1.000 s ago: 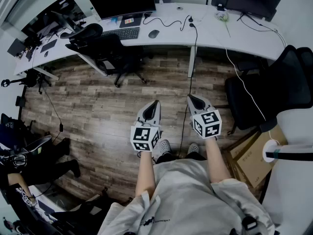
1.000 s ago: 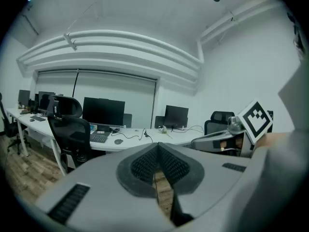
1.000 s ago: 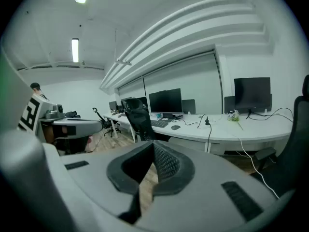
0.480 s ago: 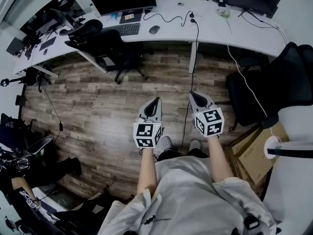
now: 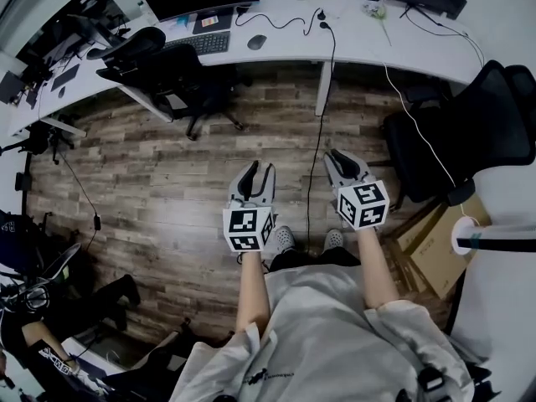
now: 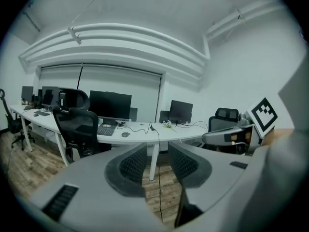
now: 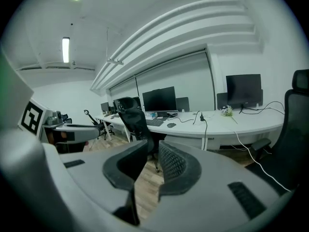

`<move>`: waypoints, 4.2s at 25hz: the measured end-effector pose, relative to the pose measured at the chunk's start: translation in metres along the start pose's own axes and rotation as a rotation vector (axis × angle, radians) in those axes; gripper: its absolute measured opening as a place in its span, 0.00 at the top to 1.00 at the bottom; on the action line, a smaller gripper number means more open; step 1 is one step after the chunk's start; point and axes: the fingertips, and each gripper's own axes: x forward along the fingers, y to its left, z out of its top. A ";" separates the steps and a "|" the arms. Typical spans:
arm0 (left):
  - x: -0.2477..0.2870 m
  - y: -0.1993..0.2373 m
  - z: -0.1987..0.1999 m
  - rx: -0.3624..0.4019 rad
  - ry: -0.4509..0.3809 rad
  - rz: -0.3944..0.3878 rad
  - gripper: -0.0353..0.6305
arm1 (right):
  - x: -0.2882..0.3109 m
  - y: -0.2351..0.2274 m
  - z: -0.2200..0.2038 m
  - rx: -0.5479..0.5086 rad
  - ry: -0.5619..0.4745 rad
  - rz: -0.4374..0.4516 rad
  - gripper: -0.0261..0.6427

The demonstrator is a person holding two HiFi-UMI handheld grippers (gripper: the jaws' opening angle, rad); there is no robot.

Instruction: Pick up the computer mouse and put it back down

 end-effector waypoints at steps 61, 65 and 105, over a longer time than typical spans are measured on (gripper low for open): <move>0.348 0.136 0.085 -0.008 0.074 0.169 0.74 | 0.303 -0.222 0.124 -0.026 0.027 0.159 0.82; 0.385 0.158 0.088 0.015 0.090 0.110 0.74 | 0.327 -0.233 0.150 -0.070 -0.038 0.067 0.86; 0.601 0.322 0.020 0.043 0.347 -0.187 0.62 | 0.536 -0.221 0.138 -0.011 0.205 -0.177 0.72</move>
